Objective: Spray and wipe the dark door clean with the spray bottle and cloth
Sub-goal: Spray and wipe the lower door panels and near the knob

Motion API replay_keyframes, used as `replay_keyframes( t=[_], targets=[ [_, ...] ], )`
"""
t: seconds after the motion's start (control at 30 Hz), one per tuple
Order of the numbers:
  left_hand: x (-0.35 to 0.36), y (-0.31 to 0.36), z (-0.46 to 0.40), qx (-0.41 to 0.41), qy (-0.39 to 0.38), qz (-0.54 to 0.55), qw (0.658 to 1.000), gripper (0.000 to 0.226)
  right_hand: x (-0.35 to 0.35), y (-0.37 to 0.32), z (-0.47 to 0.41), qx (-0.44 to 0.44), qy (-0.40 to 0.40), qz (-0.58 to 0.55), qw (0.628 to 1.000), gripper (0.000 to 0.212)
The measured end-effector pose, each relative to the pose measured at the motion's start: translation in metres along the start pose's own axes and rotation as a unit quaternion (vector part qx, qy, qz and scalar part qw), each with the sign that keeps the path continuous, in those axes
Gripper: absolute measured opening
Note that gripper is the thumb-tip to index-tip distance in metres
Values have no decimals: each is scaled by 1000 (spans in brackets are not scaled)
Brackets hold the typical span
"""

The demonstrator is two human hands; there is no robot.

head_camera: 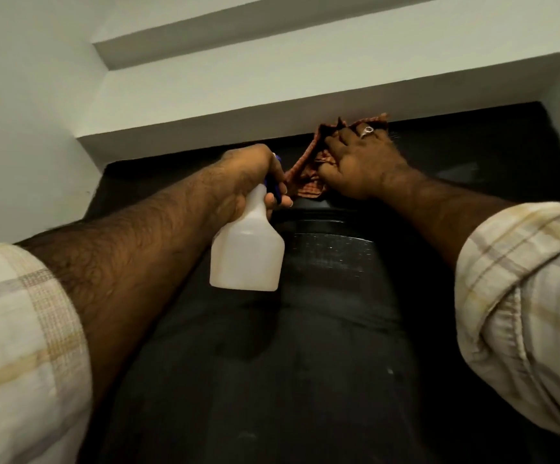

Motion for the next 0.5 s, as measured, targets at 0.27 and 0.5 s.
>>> replay_keyframes(
  t=[0.27,0.5],
  targets=[
    [110,18,43,-36,-48,49,997,20,-18,146,62,89,46,13,995,85],
    [111,17,59,-50,-41,48,997,15,-11,134,102,181,51,-13,982,73]
  ],
)
Point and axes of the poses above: each hand's wrist, its own z-axis away from the middle knuckle, its own x-axis out of the palm, y = z × x, the point moved 6 cm from there along -z, towards the middle knuckle, and after that the axes turned 8 degrees about y, right-handed, at the moved point
